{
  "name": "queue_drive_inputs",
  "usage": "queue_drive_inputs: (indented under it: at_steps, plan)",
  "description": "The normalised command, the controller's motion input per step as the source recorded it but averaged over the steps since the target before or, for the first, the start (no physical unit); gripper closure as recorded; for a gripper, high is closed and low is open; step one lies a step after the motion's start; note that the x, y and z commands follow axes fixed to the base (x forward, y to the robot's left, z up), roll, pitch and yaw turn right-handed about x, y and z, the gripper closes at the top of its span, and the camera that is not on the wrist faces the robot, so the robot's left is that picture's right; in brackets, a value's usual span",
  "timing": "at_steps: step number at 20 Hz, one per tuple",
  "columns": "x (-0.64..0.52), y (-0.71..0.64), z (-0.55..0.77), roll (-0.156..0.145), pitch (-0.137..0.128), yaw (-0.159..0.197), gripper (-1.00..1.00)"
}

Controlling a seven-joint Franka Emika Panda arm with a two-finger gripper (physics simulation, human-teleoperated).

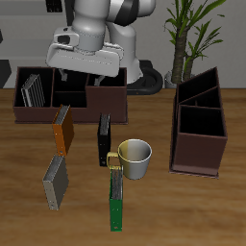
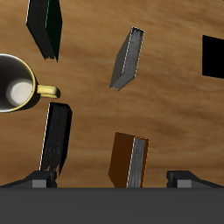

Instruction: Place the striped book into the back desk caddy's left compartment and place the black book into the back desk caddy's left compartment and place the yellow book into the left desk caddy's right compartment

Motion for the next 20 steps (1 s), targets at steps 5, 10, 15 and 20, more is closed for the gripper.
queue_drive_inputs:
  at_steps: [5,10,15,20]
  plan:
    - [0.25,0.29,-0.13,0.082,0.022,0.018,-1.0]
    - [0.13,0.31,-0.14,0.059,0.007,0.012,-1.0]
    - [0.18,0.1,-0.23,0.096,0.03,-0.077,-1.0]
    - [0.01,-0.09,-0.24,0.021,0.011,-0.007,-1.0]
